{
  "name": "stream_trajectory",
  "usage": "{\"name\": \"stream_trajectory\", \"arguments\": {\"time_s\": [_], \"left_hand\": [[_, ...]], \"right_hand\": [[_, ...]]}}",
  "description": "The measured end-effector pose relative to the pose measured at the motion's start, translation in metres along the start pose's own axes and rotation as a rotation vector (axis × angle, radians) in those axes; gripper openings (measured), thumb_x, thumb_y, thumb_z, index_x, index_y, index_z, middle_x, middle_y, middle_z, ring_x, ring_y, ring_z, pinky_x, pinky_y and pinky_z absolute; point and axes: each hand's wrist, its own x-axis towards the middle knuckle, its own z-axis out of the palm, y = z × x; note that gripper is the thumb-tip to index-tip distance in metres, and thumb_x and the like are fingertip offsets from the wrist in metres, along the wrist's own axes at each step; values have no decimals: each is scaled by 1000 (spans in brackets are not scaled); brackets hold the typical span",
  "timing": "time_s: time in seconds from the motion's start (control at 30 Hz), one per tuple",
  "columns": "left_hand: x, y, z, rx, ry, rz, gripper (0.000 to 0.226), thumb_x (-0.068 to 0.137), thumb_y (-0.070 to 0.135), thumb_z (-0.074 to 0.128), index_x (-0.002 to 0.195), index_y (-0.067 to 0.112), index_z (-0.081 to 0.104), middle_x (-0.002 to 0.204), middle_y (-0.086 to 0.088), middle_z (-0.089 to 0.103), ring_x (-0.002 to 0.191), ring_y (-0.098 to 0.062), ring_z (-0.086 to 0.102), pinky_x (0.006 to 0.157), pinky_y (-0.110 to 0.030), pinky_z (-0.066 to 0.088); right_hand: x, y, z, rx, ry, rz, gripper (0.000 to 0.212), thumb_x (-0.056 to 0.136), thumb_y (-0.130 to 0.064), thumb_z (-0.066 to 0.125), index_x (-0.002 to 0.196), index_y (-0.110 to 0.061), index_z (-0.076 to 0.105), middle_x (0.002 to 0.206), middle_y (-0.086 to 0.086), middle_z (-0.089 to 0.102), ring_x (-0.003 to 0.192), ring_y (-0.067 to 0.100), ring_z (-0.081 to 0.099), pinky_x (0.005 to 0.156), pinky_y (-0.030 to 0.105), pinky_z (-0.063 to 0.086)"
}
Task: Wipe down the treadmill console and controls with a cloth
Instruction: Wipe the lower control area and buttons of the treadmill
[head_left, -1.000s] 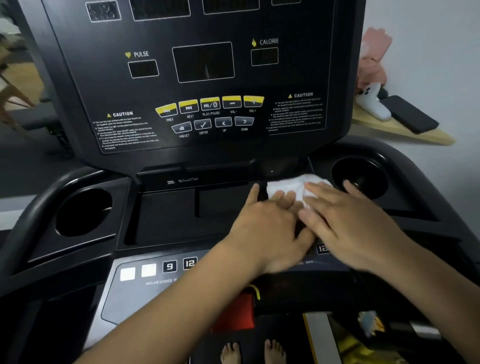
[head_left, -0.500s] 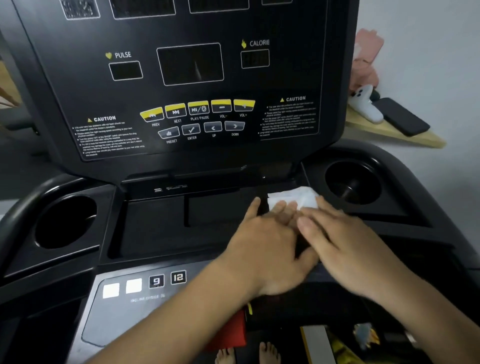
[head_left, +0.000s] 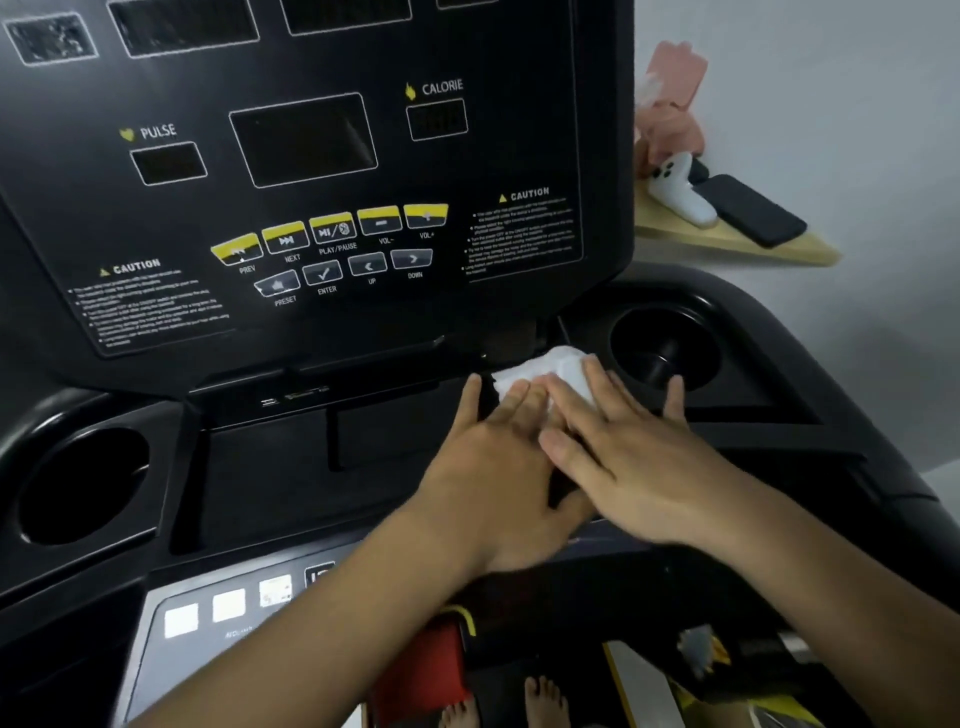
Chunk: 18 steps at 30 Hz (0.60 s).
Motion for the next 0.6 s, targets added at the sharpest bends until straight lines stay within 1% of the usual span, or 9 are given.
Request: {"name": "stream_trajectory", "arguments": {"time_s": [0.07,0.1,0.17,0.27,0.3,0.33,0.43,0.5,0.6], "left_hand": [[12,-5,-8,23,0,-10,93,86,77,25,158,25,-2,166,-5,-4,153,-19,-6,122,-50,-9],[15,-7,-10,24,-9,-11,96,84,80,27,158,25,-2,166,-7,-5,153,-20,-5,122,-49,-8],[10,-6,-10,30,-44,4,97,83,82,27,157,26,-3,166,-9,-7,153,-22,-7,122,-50,-6],[-9,1,-1,26,-57,20,91,86,80,25,156,32,-7,164,-11,-12,152,-23,-12,122,-50,-7],[-11,1,-1,25,-50,16,89,87,79,25,156,32,-7,164,-12,-12,152,-23,-12,122,-50,-8],[-8,-1,-2,28,-48,11,88,87,78,25,156,33,-5,165,-12,-11,152,-23,-11,122,-51,-8],[10,-8,-13,56,-54,-10,93,82,82,26,157,30,6,166,-11,-1,153,-24,-2,122,-51,-5],[15,-10,-16,59,-56,-15,95,82,83,28,157,29,9,166,-10,1,153,-23,-1,123,-50,-4],[-7,-3,-7,6,-50,14,93,80,84,30,156,36,5,166,-9,0,153,-24,-1,122,-53,-4]], "right_hand": [[16,2,-7,44,14,-1,73,81,-75,-6,148,-48,-16,160,1,-26,151,18,-1,112,59,-21],[19,2,-10,46,20,-6,73,81,-75,-6,149,-48,-14,160,1,-25,151,18,2,112,59,-21],[12,3,-9,18,19,-23,75,80,-75,-6,149,-47,-14,159,0,-27,151,16,-1,112,58,-22],[-14,3,1,-67,21,-71,80,77,-79,-6,149,-44,-18,157,1,-32,148,13,-18,111,60,-22],[-15,3,1,-76,22,-75,81,77,-79,-5,149,-44,-18,157,1,-33,147,13,-21,111,61,-21],[-12,5,-1,-60,18,-74,80,77,-79,-4,148,-45,-18,157,0,-33,148,14,-19,111,61,-22],[12,8,-10,39,22,-73,78,76,-79,-3,148,-50,-12,158,-5,-31,150,17,-6,111,61,-22],[18,10,-11,54,55,-92,80,75,-80,-4,149,-49,-8,157,-10,-32,151,17,-4,111,61,-21],[-4,7,-2,-32,100,-157,82,76,-81,-6,150,-46,-9,153,-18,-36,150,17,-9,111,62,-21]]}}
